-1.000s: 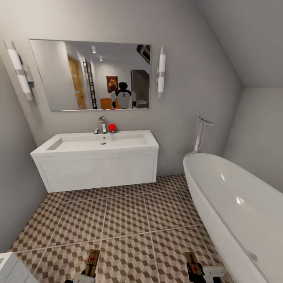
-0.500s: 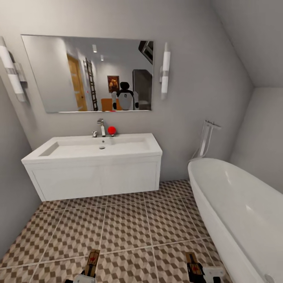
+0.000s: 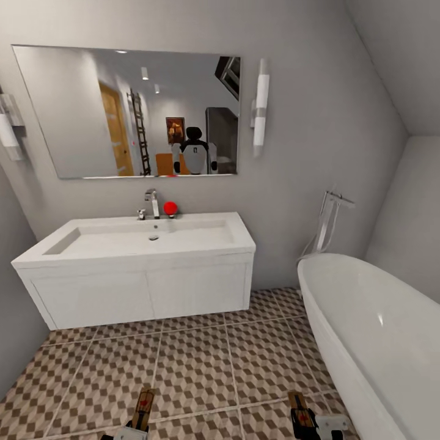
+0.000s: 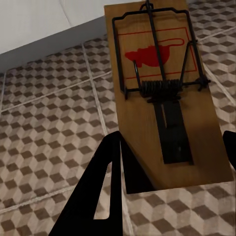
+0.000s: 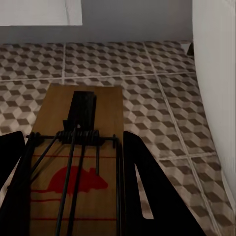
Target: Take the four mousetraps from the cabinet in the bathroom and place them on the bathroom floor. Make sure all four end up on the same floor surface, and ensure that at least two of them are either under or directly next to the same bathroom sink.
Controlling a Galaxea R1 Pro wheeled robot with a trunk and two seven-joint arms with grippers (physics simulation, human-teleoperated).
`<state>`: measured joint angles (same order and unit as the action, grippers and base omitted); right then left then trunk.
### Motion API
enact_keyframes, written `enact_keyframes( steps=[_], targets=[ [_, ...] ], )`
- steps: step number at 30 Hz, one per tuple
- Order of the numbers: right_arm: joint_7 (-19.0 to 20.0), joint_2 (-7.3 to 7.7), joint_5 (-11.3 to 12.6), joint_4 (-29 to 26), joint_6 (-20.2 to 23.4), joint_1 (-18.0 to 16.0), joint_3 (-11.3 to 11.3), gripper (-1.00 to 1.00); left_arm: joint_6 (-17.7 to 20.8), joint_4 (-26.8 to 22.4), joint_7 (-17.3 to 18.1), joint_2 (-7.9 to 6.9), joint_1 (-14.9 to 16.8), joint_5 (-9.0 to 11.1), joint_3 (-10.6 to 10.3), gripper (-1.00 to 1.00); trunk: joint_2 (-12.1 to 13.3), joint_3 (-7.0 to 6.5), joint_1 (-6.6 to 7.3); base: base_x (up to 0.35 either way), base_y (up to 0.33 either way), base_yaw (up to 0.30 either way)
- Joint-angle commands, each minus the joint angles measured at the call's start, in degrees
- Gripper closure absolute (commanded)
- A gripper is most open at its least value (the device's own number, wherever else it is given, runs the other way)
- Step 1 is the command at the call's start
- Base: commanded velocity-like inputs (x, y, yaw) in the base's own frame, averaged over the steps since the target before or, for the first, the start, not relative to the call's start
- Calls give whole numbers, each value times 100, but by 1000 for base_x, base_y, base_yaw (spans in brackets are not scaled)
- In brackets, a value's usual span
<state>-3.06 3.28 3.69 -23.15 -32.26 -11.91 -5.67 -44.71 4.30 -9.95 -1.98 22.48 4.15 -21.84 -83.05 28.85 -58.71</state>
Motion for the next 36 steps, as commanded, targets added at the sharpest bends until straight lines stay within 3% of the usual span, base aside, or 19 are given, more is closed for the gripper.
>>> enact_keyframes(
  steps=[1, 18, 36],
  targets=[
    [-30, 6, 44, 3, -18, -4, -49, 100, -29, 19, -16, 3, 9, 33, -49, 100, -3, 6, -2, 130, 0, 0],
    [-31, 6, 38, 3, -13, -4, -49, 100, -29, 19, -16, 4, 10, 33, -49, 100, -3, 6, -2, 27, 4, 0],
    [-28, 6, 37, 4, -15, -4, -49, 100, -29, 19, -16, 3, 7, 33, -49, 100, -3, 6, -2, 143, 57, 0]
  ],
)
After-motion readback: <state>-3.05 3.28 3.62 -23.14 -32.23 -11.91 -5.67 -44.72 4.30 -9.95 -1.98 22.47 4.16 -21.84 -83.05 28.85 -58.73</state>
